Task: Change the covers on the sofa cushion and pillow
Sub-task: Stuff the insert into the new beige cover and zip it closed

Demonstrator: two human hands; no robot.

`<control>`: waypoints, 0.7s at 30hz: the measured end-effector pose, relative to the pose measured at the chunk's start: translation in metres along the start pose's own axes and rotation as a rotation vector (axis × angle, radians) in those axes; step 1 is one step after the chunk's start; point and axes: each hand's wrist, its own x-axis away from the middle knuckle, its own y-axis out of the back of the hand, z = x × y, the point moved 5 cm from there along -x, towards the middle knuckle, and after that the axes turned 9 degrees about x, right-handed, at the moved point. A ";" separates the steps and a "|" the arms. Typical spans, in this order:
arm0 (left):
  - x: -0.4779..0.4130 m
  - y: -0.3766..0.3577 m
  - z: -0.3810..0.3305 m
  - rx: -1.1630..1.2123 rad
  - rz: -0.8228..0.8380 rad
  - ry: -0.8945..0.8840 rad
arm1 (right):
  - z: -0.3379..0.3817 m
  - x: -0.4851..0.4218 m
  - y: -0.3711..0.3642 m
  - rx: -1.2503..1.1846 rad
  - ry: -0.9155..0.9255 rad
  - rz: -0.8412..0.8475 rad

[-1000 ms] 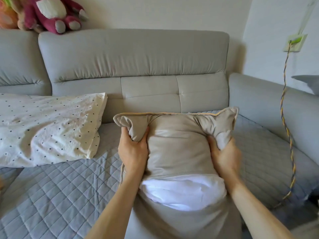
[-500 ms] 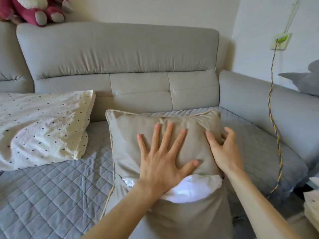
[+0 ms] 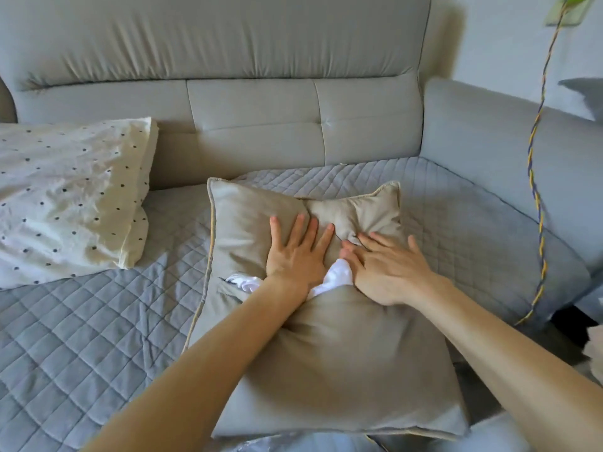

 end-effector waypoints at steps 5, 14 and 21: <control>-0.022 0.003 0.014 0.085 -0.008 0.075 | 0.002 -0.017 -0.005 -0.169 -0.076 -0.133; 0.023 0.075 0.037 0.831 -0.142 0.034 | -0.015 0.078 -0.011 -0.617 -0.102 -0.429; 0.101 0.113 -0.023 0.317 -0.693 -0.605 | -0.022 0.089 -0.013 -0.783 -0.252 -0.518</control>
